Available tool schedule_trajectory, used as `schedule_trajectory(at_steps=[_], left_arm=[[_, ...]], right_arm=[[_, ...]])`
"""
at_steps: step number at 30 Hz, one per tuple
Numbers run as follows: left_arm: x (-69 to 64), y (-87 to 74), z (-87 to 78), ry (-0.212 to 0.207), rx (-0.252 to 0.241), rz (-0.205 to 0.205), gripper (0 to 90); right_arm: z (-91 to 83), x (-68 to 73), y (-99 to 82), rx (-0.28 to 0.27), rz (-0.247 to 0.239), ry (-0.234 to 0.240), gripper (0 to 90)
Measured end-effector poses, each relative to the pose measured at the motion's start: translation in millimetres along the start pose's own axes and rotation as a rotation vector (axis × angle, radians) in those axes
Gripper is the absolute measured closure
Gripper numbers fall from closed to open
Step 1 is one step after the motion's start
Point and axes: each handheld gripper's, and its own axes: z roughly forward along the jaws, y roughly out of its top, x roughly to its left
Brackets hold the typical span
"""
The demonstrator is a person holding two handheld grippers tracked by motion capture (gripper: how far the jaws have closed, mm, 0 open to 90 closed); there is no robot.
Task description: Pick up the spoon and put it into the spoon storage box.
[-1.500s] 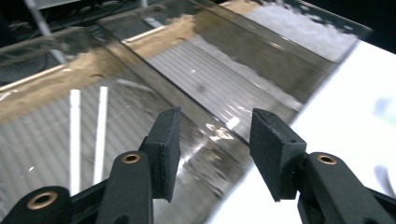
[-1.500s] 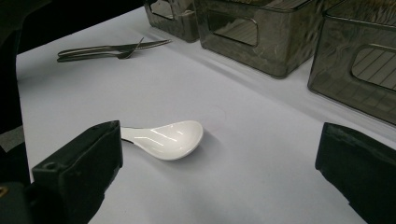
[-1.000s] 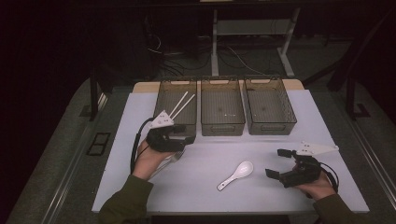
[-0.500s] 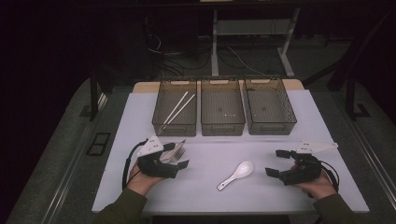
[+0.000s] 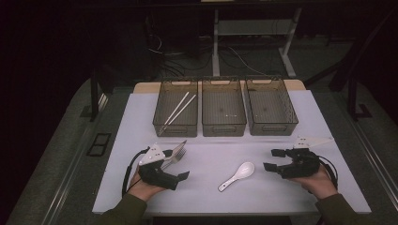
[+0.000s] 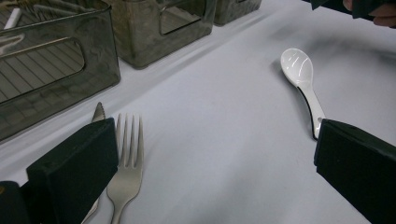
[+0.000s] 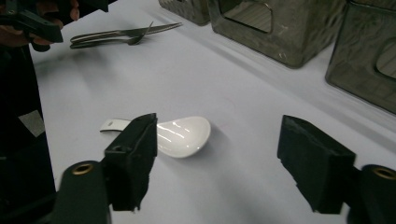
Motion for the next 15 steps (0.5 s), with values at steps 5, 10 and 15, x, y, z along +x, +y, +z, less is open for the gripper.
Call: schedule_trajectory(at_steps=[5,10,15], left_arm=[[-0.1,-0.4,2.4,-0.009,0.014,-0.004,0.0],[-1.6,0.0,3.8,-0.014,0.02,0.004,0.0],[-2.5,-0.3,5.2,-0.026,0.017,0.009,0.0]], right_arm=[[10.1,-0.5,9.2,0.014,-0.002,0.028,35.9],[25.8,0.0,18.9,0.033,-0.008,0.042,40.9],[43.2,0.6,27.1,0.051,-0.019,0.06,43.0]])
